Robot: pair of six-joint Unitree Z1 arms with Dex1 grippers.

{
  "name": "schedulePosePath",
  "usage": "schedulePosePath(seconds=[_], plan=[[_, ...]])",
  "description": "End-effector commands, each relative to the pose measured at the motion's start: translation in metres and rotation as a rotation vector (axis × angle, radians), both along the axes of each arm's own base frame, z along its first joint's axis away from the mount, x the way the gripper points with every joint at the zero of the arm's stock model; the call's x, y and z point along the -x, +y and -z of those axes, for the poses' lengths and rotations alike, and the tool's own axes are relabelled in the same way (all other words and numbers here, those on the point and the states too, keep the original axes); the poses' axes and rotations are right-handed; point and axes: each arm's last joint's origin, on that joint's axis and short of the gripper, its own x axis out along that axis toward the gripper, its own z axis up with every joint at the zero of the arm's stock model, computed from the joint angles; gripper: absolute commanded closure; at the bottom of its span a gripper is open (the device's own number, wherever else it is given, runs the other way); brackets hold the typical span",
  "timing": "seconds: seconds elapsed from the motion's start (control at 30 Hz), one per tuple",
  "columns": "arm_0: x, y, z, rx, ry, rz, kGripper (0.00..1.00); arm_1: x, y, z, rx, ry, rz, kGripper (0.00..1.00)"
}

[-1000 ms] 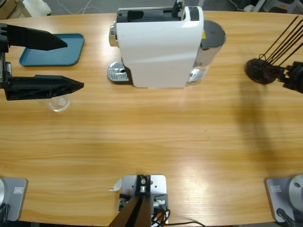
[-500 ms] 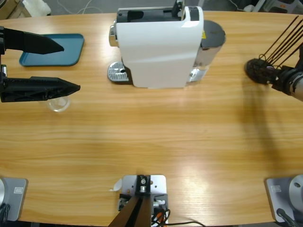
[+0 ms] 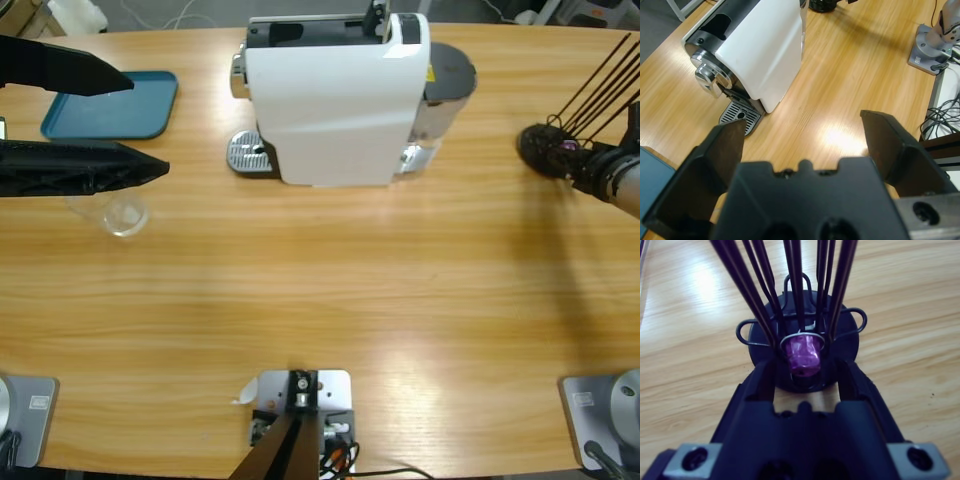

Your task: Pour coffee

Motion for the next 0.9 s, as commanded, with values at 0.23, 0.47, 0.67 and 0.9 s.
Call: schedulePosePath(seconds=[0.23, 0.47, 0.67, 0.9], plan=[[-0.0077, -0.0099, 0.0116, -0.050, 0.045, -0.006, 0.013, 0.0001, -0.0065, 0.0126, 0.008, 0.019, -0.007, 0.717], [-0.0064, -0.0084, 0.0130, -0.052, 0.048, -0.007, 0.013, -0.0002, -0.0061, 0.0128, 0.019, 0.000, -0.029, 1.000], [-0.0059, -0.0077, 0.0135, -0.052, 0.050, -0.010, 0.018, -0.0006, -0.0060, 0.0148, 0.021, 0.003, -0.030, 1.000], [-0.0055, -0.0074, 0.0140, -0.050, 0.056, -0.013, 0.018, -0.0013, -0.0052, 0.0079, 0.023, -0.051, -0.056, 1.000]])
